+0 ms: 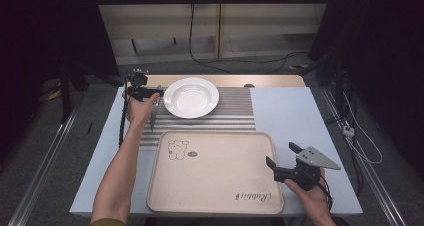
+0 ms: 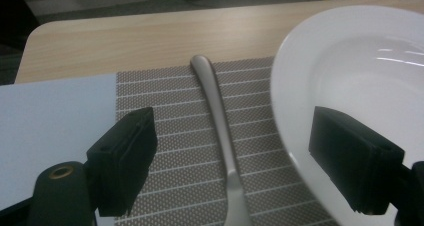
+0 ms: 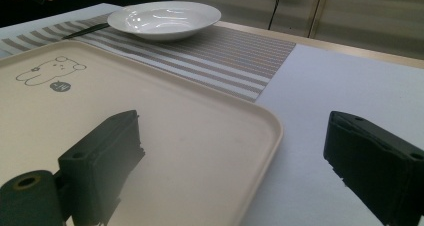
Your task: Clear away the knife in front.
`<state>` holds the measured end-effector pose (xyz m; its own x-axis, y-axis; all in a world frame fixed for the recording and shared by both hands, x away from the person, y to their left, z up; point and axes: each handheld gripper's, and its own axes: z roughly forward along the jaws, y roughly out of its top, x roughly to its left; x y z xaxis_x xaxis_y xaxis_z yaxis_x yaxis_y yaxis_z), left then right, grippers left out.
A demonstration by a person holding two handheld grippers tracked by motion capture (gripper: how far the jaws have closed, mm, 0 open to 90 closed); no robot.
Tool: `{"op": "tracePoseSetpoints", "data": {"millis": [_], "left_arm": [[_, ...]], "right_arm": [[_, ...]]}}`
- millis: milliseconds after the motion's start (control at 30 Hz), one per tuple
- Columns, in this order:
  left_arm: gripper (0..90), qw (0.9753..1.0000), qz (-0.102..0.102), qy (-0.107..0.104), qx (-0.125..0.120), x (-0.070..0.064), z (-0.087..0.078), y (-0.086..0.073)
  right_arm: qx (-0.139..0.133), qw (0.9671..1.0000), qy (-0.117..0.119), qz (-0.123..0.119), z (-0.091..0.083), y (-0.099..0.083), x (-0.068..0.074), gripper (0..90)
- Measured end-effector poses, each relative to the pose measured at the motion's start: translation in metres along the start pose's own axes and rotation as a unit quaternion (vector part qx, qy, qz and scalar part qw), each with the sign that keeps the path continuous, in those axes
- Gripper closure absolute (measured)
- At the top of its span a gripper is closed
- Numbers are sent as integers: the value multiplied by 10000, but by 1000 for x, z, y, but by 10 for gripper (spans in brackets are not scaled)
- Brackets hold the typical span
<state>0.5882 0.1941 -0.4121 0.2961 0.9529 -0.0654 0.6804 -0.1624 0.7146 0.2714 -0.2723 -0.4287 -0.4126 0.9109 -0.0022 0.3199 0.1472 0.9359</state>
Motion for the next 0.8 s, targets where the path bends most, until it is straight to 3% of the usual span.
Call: {"op": "tracePoseSetpoints", "data": {"millis": [167, 233, 300, 333, 433, 633, 700, 800], "left_arm": [[255, 9999, -121, 4, 40, 6, 10, -4], [295, 10000, -60, 1, 66, 7, 13, -4], [327, 9998, -51, 177, 18, 7, 16, -5], [327, 9998, -97, 145, -2, 9, 18, -5], [385, 9997, -164, 97, 164, 11, 27, -7], [493, 9994, -40, -2, 345, 7, 36, -7], [503, 9993, 78, 48, 374, 4, 38, -5], [545, 9991, 92, 101, 401, 1, 39, -3]], "right_arm": [[-8, 10000, -18, -2, -1, 0, 0, 83], [-14, 10000, -14, 1, -1, 0, 0, 84], [-8, 10000, -5, -12, -1, 0, 0, 83], [-8, 10000, -5, -12, -1, 0, 0, 83], [-4, 10000, -31, 11, -3, -1, 0, 83], [-8, 10000, -33, 20, -4, -1, -1, 84], [-10, 10000, -36, 22, -4, -1, -1, 83], [-4, 10000, -27, 15, -4, -1, -1, 83]]}}
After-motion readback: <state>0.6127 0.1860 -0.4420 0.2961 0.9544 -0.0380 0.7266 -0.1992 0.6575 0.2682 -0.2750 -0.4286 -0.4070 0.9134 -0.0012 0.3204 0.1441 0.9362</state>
